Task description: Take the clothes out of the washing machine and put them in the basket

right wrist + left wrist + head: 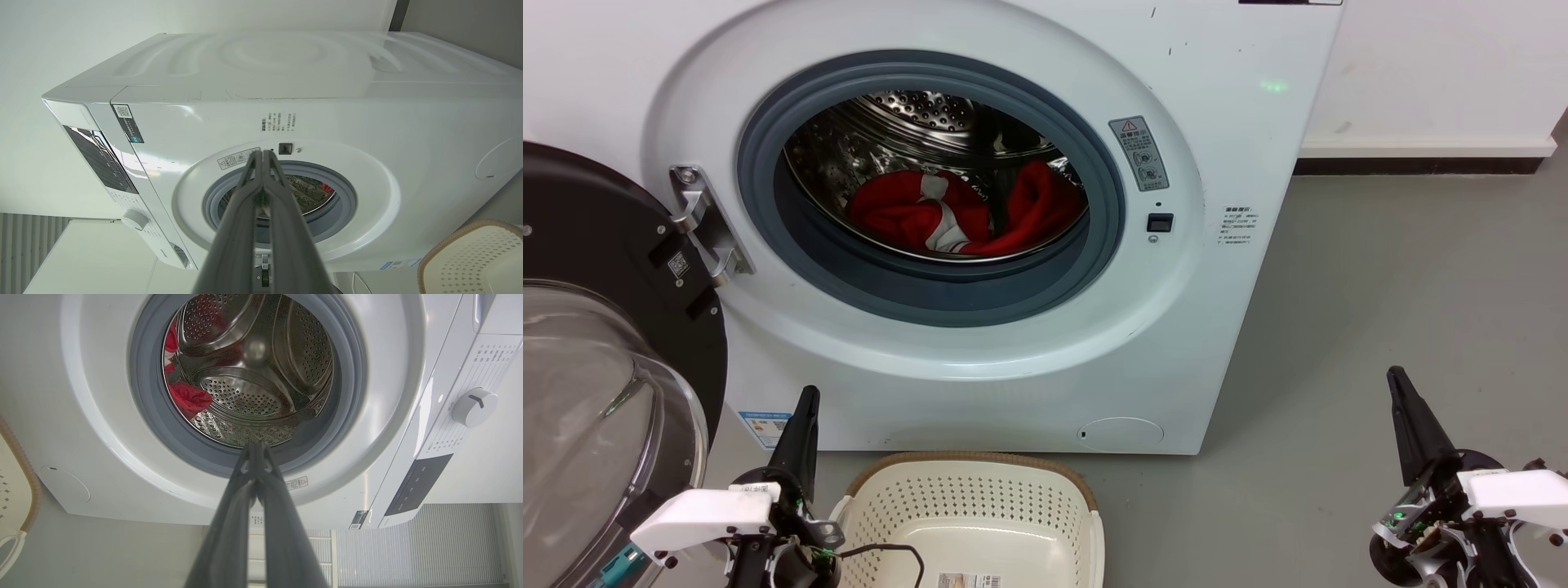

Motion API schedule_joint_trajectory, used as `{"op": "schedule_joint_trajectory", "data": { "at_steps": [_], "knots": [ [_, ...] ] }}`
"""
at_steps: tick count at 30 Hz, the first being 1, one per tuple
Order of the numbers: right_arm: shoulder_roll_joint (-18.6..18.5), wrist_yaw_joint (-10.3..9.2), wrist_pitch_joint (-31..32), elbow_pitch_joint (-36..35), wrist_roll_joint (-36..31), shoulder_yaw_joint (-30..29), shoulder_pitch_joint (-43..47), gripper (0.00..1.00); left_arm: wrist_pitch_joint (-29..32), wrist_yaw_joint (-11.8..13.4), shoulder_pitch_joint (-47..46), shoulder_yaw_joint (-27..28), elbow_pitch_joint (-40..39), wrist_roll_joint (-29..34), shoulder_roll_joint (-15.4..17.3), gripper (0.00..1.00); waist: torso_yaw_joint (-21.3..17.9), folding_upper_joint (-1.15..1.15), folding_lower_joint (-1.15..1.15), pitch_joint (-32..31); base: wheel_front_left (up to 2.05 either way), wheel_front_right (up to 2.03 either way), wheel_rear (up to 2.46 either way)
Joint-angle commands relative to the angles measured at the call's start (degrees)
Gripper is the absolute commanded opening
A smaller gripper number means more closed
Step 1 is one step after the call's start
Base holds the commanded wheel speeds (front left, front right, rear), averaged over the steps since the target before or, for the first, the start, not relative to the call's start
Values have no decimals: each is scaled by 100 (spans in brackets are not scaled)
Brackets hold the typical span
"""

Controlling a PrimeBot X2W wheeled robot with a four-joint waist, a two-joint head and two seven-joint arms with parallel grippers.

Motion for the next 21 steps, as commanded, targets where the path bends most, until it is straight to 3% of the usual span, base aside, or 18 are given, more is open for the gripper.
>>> {"op": "schedule_joint_trajectory", "data": {
  "at_steps": [1, 21],
  "knots": [
    [21, -2, 11, 9, -34, -6, -69, 0, 12, -18, -35, 16, 2, 10, -17, 0, 0, 0, 0, 0, 0, 0, 0],
    [22, -2, 11, 9, -35, -6, -69, 0, 11, -19, -35, 14, 2, 8, -17, 0, 0, 0, 0, 0, 0, 0, 0]
  ]
}}
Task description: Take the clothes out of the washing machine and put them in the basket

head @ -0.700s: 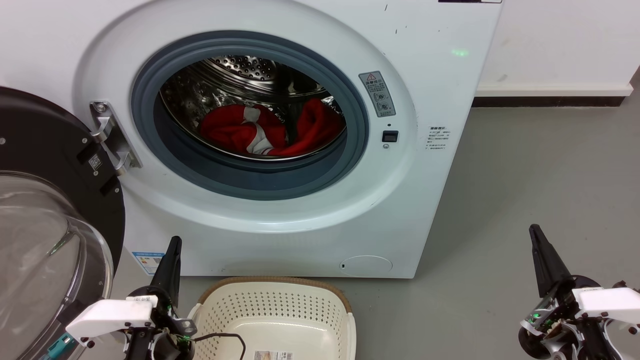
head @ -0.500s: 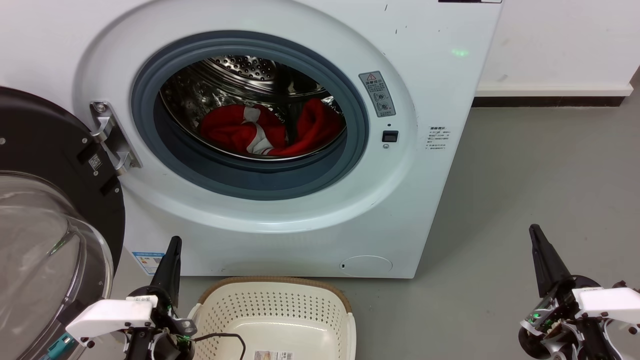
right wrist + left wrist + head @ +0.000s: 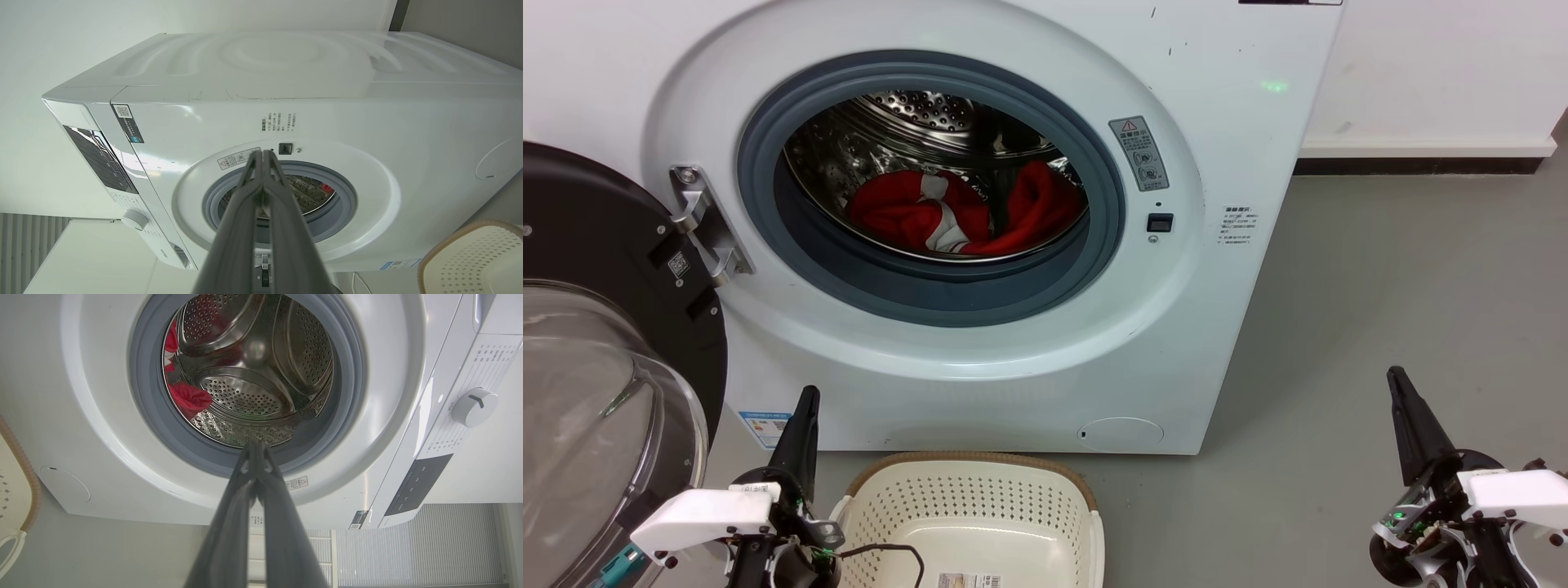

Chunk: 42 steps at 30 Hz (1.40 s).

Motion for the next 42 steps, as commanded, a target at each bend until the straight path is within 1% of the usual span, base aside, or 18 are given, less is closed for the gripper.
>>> {"op": "schedule_joint_trajectory", "data": {
  "at_steps": [1, 42],
  "knots": [
    [22, -2, 11, 9, -35, -6, -68, 0, 11, -20, -35, 14, 2, 8, -17, 0, 0, 0, 0, 0, 0, 0, 0],
    [21, -2, 6, 8, -29, 0, -68, 0, 9, -20, -35, 12, 2, 7, -16, 0, 0, 0, 0, 0, 0, 0, 0]
  ]
}}
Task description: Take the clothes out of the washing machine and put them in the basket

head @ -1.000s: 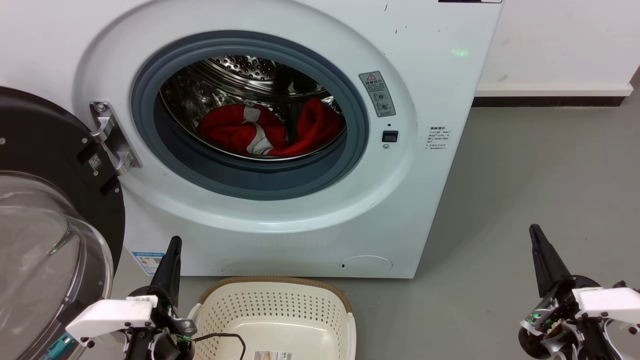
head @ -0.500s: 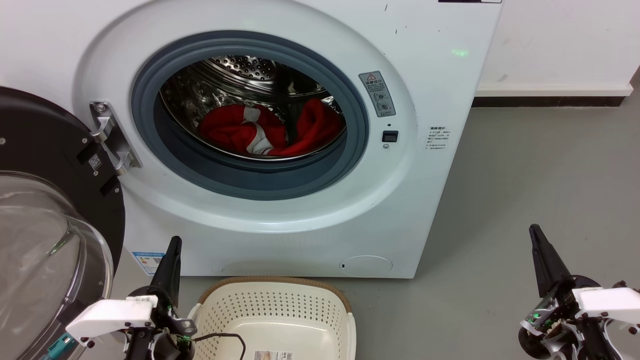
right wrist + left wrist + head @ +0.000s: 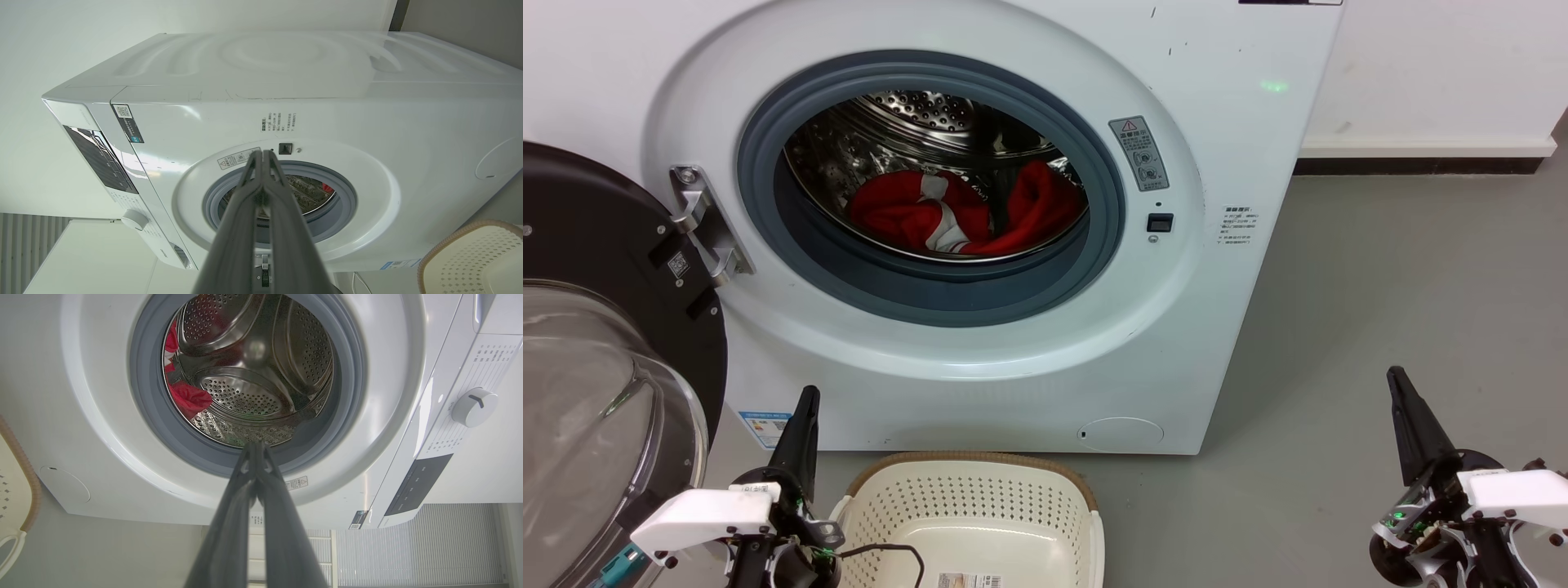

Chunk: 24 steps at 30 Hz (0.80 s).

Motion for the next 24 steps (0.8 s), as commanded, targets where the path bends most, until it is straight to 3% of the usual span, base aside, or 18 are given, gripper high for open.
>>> {"op": "schedule_joint_trajectory", "data": {
  "at_steps": [1, 24],
  "knots": [
    [20, -2, 6, 8, -29, 0, -68, 0, 10, -20, -35, 12, 2, 7, -15, 0, 0, 0, 0, 0, 0, 0, 0],
    [20, -2, 4, 8, -28, 2, -68, 0, 9, -20, -35, 11, 2, 6, -15, 0, 0, 0, 0, 0, 0, 0, 0]
  ]
}}
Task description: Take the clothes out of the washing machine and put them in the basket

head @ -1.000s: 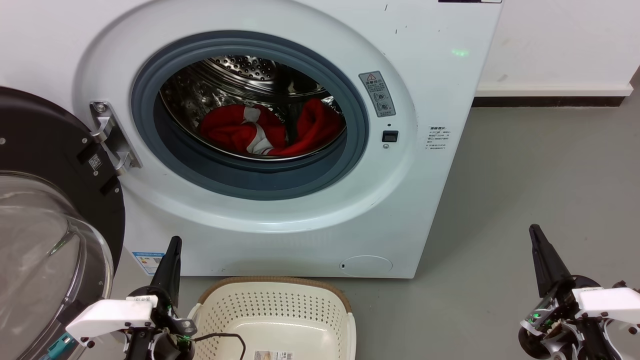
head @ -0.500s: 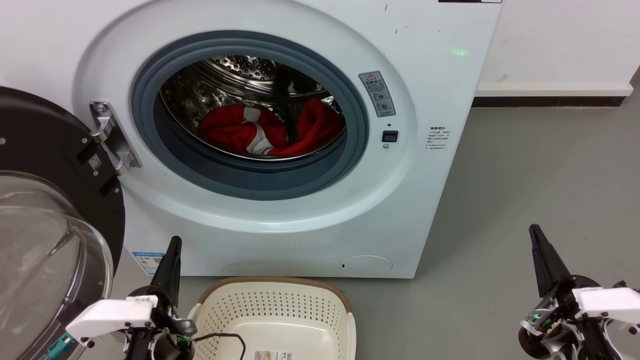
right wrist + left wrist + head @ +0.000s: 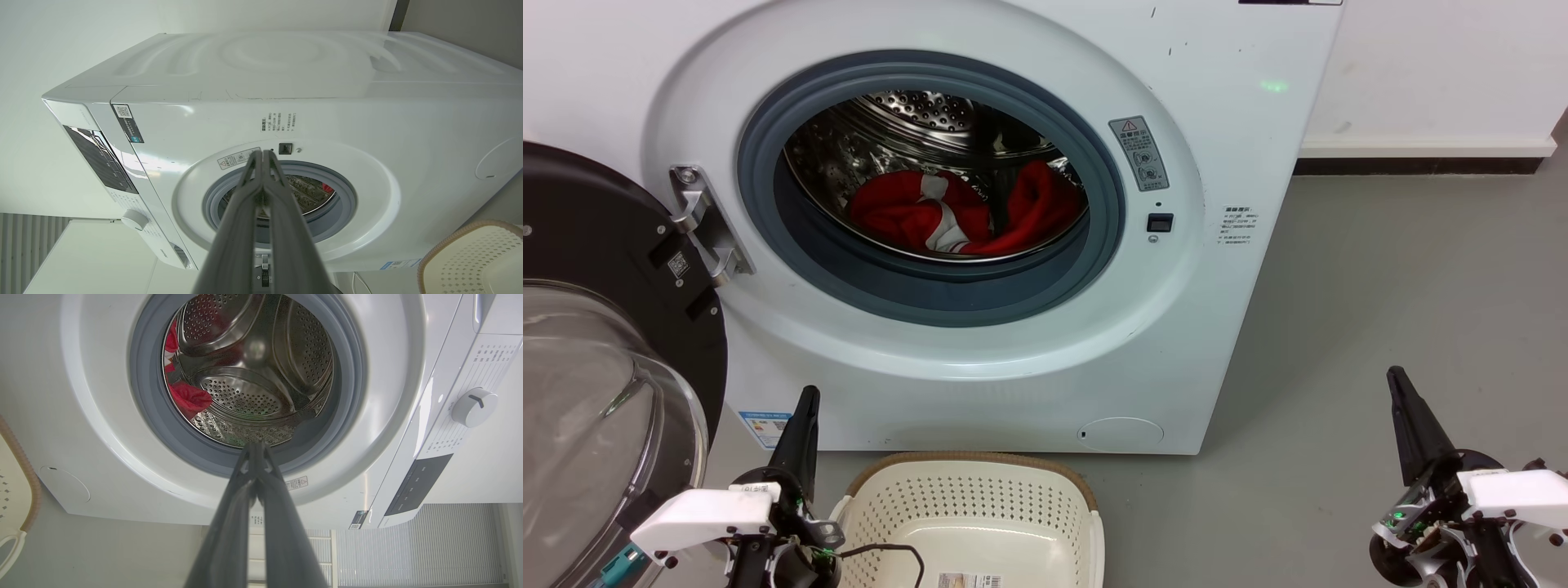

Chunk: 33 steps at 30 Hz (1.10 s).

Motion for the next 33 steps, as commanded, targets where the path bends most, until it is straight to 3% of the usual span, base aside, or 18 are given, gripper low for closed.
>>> {"op": "schedule_joint_trajectory", "data": {
  "at_steps": [1, 2, 3, 13, 33],
  "knots": [
    [20, -2, 4, 8, -28, 2, -68, 0, 9, -20, -35, 11, 2, 6, -15, 0, 0, 0, 0, 0, 0, 0, 0],
    [20, -2, 4, 8, -28, 2, -68, 0, 8, -19, -35, 11, 2, 6, -15, 0, 0, 0, 0, 0, 0, 0, 0],
    [0, 0, -1, 0, 0, 0, 0, 100, -2, -1, 0, 0, -1, 0, 0, 100, 0, 0, 0, 0, 0, 0, 0],
    [4, 0, -176, 82, -185, -6, 176, 100, -177, 2, 165, -34, -1, 184, -10, 100, 0, 0, 0, 2, 0, 0, 0],
    [5, 0, -696, -657, -2940, 46, 435, 100, -698, 515, 297, -342, -667, 2464, -9, 100, -19, 0, 0, 21, 0, 0, 0]
  ]
}}
